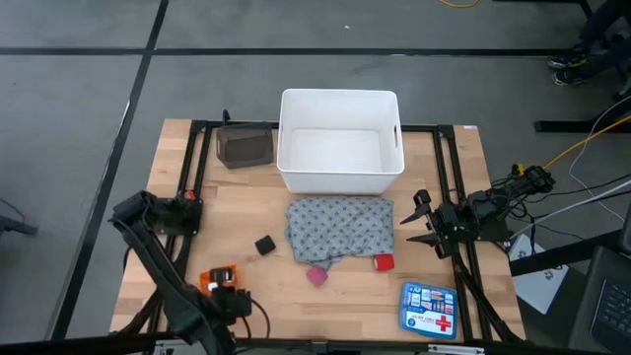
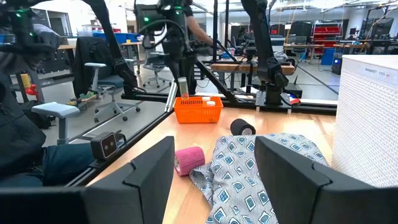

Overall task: Pick & Place Medicine items
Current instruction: Put the yellow pill bottle into the orange bin

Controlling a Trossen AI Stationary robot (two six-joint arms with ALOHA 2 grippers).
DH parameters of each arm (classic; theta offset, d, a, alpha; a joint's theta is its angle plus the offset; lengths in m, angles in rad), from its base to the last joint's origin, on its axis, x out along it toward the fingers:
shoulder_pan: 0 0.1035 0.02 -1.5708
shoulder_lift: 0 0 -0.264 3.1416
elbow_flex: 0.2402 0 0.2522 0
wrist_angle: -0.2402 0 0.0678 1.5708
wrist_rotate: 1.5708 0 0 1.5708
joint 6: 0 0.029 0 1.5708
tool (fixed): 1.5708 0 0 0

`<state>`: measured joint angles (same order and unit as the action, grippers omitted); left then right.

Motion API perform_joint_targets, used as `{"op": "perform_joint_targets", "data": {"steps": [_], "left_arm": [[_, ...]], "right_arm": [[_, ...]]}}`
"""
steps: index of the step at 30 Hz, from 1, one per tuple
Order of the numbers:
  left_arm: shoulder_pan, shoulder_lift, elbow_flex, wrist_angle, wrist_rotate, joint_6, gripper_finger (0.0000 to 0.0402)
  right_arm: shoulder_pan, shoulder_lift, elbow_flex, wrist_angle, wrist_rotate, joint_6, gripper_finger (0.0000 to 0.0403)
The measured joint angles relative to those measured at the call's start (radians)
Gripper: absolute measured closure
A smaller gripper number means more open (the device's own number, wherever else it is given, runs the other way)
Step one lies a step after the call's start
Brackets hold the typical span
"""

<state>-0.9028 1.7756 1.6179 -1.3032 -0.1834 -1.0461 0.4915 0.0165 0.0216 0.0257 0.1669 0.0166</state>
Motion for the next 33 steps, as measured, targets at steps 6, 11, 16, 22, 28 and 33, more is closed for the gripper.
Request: {"op": "perform_joint_targets", "data": {"steps": [6,11,16,22,28,33], "left_arm": [[-0.003,-0.115,-0.226,0.157,0.019,-0.073,0.0302],[-0.003,-0.194,-0.38,0.246,0.01,-0.125,0.0302],[-0.003,-0.219,-0.467,0.314,0.01,-0.163,0.0302],[-0.003,-0.219,-0.496,0.427,-0.01,-0.148,0.0302],[-0.003,-0.219,-0.5,0.437,-0.03,-0.148,0.0302],[-0.002,-0.219,-0.5,0.436,-0.034,-0.148,0.0302]], "right_arm": [[0.0,0.0,0.0,0.0,0.0,0.0,0.0179],[0.0,0.0,0.0,0.0,0.0,0.0,0.0179],[0.0,0.0,0.0,0.0,0.0,0.0,0.0179],[0.0,0.0,0.0,0.0,0.0,0.0,0.0179],[0.0,0.0,0.0,0.0,0.0,0.0,0.0179],[0.0,0.0,0.0,0.0,0.0,0.0,0.0179]]}}
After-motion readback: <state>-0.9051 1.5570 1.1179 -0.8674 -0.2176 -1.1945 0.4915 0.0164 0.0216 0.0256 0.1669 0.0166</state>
